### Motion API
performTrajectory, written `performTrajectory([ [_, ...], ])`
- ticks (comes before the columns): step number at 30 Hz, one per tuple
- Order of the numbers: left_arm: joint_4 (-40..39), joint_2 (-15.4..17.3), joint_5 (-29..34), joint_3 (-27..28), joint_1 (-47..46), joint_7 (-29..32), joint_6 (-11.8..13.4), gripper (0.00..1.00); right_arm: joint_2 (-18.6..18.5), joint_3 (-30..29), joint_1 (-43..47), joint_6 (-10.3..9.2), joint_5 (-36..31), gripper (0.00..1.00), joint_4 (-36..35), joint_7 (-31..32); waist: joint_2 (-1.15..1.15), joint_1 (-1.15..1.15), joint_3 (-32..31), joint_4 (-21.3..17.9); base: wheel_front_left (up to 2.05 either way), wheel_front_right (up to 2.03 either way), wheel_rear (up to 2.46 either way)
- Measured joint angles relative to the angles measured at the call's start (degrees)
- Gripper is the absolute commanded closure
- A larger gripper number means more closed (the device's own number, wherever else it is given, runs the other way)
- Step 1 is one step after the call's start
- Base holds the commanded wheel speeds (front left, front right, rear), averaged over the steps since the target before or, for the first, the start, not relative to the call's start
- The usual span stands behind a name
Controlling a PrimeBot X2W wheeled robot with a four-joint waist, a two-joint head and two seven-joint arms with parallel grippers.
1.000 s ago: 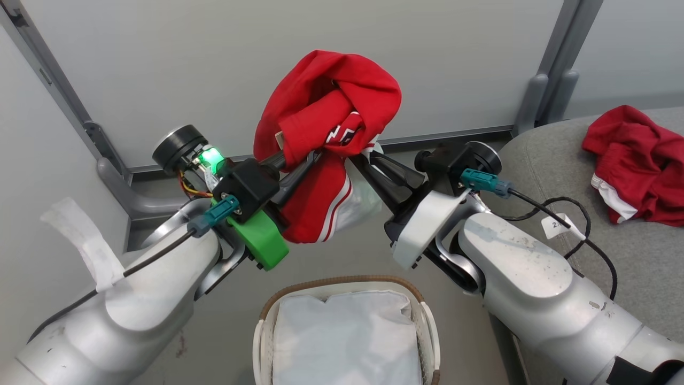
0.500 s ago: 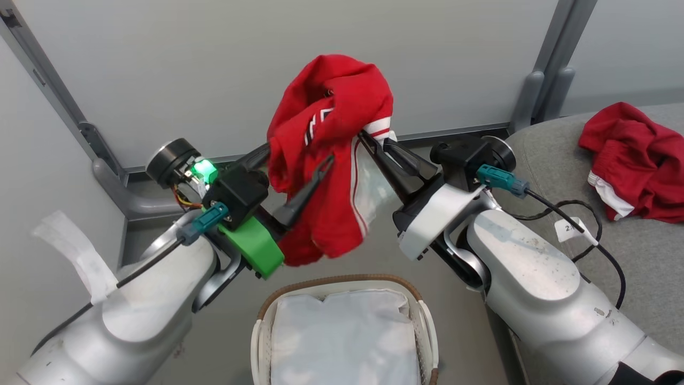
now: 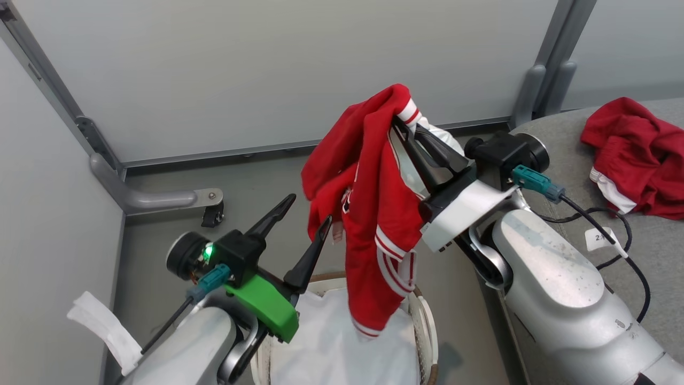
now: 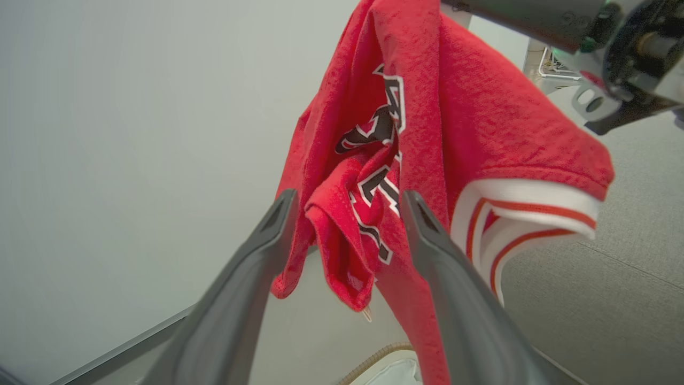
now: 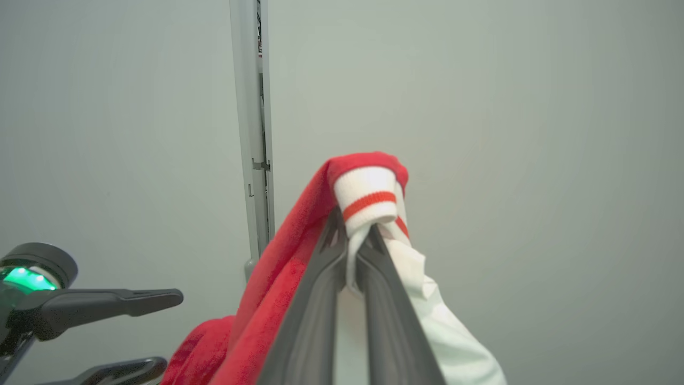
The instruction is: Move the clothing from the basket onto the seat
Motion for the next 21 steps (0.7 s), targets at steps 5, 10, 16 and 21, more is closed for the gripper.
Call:
performTrajectory([
  [5,1.8,-3.7,1.4,5.0,5.9,0.0,-0.5,0.00,-0.5,-3.6,2.3,0.00,-1.6,1.00,-1.1,0.0,0.00,0.00,0.6,-0.2,0.00,0.00,0.00],
  [10,2.7,-7.2,4.1,9.7,10.3,-0.1,-1.3,0.00,-0.6,-5.4,4.1,0.00,-2.6,1.00,-2.1,0.0,0.00,0.00,1.1,-0.7,0.00,0.00,0.00],
  [16,3.6,-10.5,7.3,13.5,13.6,-0.1,-2.7,0.00,-0.4,-6.6,5.0,0.00,-3.2,1.00,-2.5,0.0,0.00,0.00,1.4,-1.5,0.00,0.00,0.00],
  [21,3.7,-12.1,8.8,15.2,14.5,-0.1,-3.2,0.00,-0.2,-7.5,5.2,0.00,-4.1,1.00,-3.0,0.0,0.00,0.00,1.6,-3.0,0.00,0.00,0.00],
])
